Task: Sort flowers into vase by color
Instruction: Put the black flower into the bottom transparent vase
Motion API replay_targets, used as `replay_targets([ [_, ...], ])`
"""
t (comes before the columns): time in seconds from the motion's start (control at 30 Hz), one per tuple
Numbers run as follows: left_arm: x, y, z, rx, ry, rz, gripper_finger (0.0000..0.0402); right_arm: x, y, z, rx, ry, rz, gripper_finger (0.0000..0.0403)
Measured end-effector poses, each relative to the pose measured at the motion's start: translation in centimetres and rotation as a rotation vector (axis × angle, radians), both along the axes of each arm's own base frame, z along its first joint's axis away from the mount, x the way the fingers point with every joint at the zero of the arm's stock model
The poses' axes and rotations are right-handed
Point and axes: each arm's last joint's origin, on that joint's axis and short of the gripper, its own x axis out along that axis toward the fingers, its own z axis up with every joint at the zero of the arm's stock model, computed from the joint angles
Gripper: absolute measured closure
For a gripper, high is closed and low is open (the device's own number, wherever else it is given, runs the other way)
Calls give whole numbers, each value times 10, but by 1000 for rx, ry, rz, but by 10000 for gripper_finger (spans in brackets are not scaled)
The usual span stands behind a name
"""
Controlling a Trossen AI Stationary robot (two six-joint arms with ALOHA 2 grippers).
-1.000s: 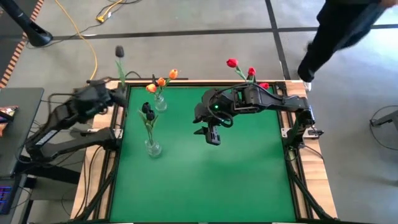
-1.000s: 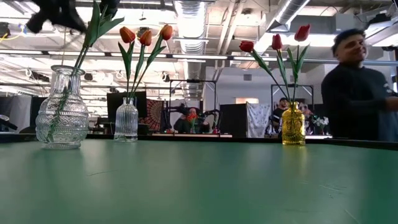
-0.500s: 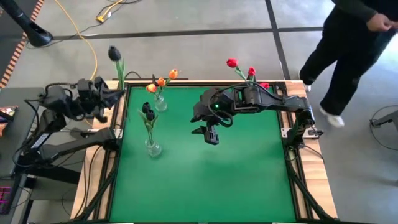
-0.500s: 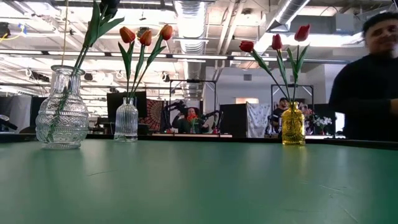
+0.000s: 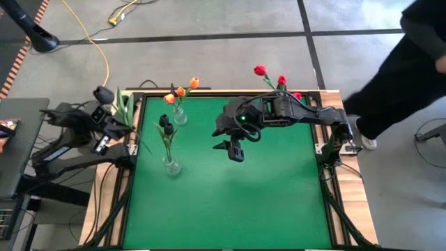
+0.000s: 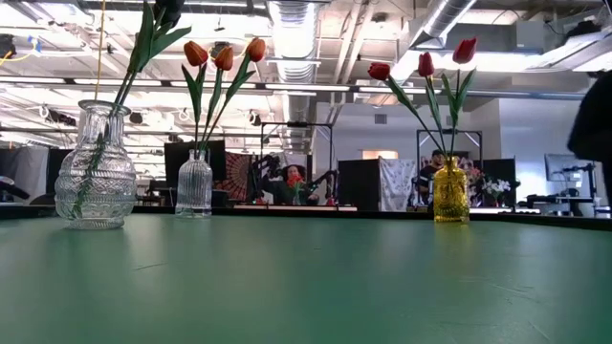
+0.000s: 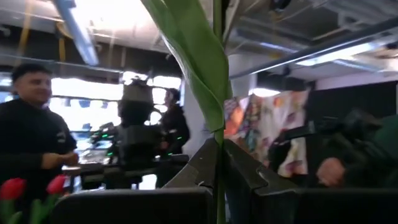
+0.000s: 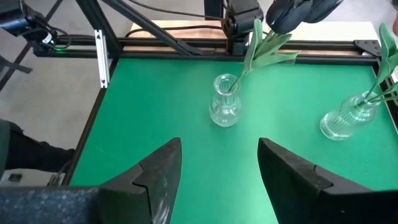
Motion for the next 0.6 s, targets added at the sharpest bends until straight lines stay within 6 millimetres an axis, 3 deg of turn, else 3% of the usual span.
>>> replay_targets([
  [0.33,25,-2,-44,-53,54,-140,401,1,-11,1,3,-19,-32,165],
  [0.6,30,-10,-50,55,41,-142,401,3,-26,4,3,-48,-71,165],
])
